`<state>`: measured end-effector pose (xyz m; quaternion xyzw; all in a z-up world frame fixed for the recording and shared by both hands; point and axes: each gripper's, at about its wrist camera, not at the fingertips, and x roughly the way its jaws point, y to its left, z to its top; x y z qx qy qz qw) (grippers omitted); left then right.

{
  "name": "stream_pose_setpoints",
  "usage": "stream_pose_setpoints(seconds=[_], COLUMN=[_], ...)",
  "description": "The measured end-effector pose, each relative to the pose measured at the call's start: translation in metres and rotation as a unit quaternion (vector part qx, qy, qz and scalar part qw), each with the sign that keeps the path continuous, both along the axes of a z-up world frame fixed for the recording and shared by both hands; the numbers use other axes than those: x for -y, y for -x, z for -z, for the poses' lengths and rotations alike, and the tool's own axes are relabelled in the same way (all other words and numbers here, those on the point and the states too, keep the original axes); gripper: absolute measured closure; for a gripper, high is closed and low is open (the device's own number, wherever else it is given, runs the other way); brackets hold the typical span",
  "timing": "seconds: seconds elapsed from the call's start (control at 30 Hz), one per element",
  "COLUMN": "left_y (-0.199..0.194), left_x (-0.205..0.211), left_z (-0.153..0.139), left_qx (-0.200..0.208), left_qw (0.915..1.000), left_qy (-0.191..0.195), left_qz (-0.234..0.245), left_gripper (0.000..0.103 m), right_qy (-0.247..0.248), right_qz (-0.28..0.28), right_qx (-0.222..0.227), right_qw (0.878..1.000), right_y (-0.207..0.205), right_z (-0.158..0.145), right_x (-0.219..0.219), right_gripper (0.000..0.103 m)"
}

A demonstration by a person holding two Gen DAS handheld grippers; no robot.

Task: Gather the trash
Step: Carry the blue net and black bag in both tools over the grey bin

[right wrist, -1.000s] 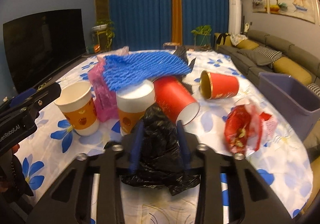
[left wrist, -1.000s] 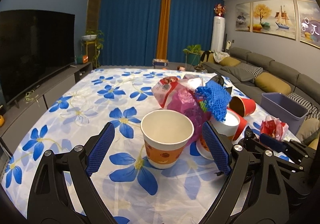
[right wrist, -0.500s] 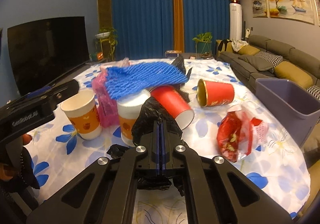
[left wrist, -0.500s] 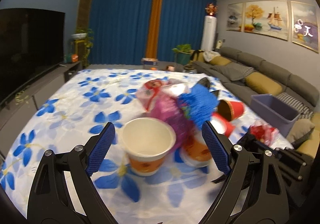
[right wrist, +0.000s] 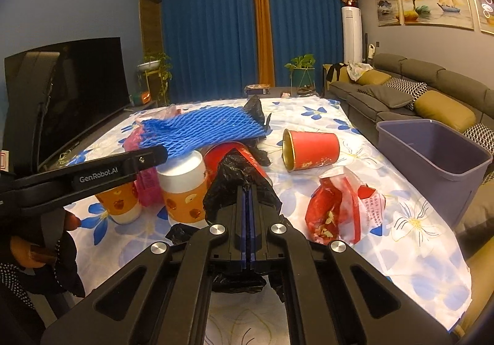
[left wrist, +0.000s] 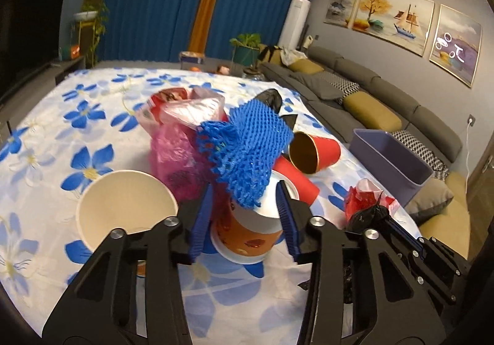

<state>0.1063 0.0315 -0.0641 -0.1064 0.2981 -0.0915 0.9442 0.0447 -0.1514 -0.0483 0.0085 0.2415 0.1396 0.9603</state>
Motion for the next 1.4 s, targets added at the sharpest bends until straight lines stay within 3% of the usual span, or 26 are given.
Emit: stream_pose_setpoints(seconds=[0.3, 0.73, 1.0, 1.17, 1.4], left_y=[-0.011, 0.022, 0.024, 0.016, -0.006], left_x=[0.0, 0.003, 0.014, 0.044, 0.101], left_z=[0.002, -0.057, -0.085, -0.1, -0.121], left_qx=[-0.002, 0.096, 0.124, 0.134, 0.145], left_qw=[0.9999, 0.9952, 0.9915, 0.9882, 0.9786], left_qy=[0.017, 0.01, 0.008, -0.003, 0.016], left_qz=[0.001, 0.018, 0.039, 0.074, 0.145], left_gripper=[0.1, 0.101, 0.101, 0.101, 0.101], right_qy=[-0.007, -0.041, -0.041, -0.037, -0.037], right_qz=[0.0, 0.007, 0.032, 0.064, 0.126], right_qx=[-0.001, 0.034, 0.065, 0.09, 0.115], right_qw=[1.0, 0.999, 0.997, 0.993, 0.985], right_y=[0.0, 0.012, 0.012, 0.005, -0.017], right_z=[-0.001, -0.031, -0.051, -0.067, -0.083], right_x=[0.007, 0.036, 0.058, 0.082, 0.133], right_gripper=[0.101, 0.101, 0.1, 0.1, 0.1])
